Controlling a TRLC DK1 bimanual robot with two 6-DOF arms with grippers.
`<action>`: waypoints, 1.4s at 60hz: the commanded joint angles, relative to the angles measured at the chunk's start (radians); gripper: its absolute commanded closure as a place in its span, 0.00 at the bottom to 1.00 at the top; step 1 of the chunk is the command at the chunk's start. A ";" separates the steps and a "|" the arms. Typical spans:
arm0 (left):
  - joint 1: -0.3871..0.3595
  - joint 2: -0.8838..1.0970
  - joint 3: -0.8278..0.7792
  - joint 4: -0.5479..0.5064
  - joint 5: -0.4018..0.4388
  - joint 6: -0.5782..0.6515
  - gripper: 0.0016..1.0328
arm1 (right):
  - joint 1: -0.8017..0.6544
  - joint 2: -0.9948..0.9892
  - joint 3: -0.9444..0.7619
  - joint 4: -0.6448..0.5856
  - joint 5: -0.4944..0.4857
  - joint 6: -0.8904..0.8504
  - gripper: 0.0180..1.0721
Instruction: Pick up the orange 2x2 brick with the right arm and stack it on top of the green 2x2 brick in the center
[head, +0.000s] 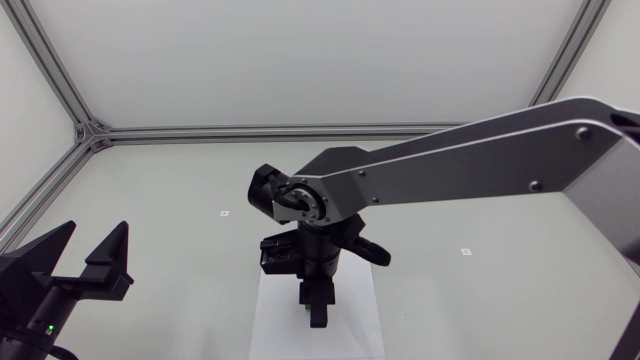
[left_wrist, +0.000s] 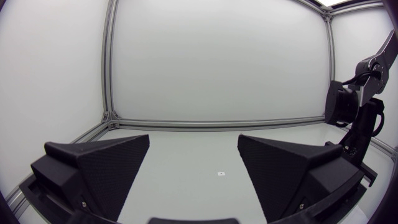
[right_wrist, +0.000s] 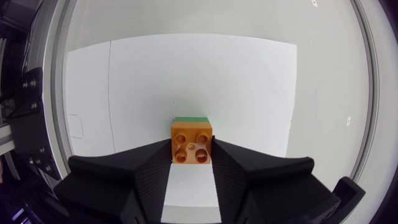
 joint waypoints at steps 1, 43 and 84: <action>0.003 -0.008 -0.041 -0.013 0.004 0.013 0.04 | -0.002 0.073 -0.075 -0.027 0.015 0.018 0.93; 0.003 -0.008 -0.041 -0.015 0.004 0.013 0.04 | 0.023 0.022 -0.075 -0.033 0.001 0.021 0.93; 0.003 -0.008 -0.041 -0.015 0.004 0.013 0.04 | 0.027 0.029 -0.047 -0.014 -0.028 0.029 0.93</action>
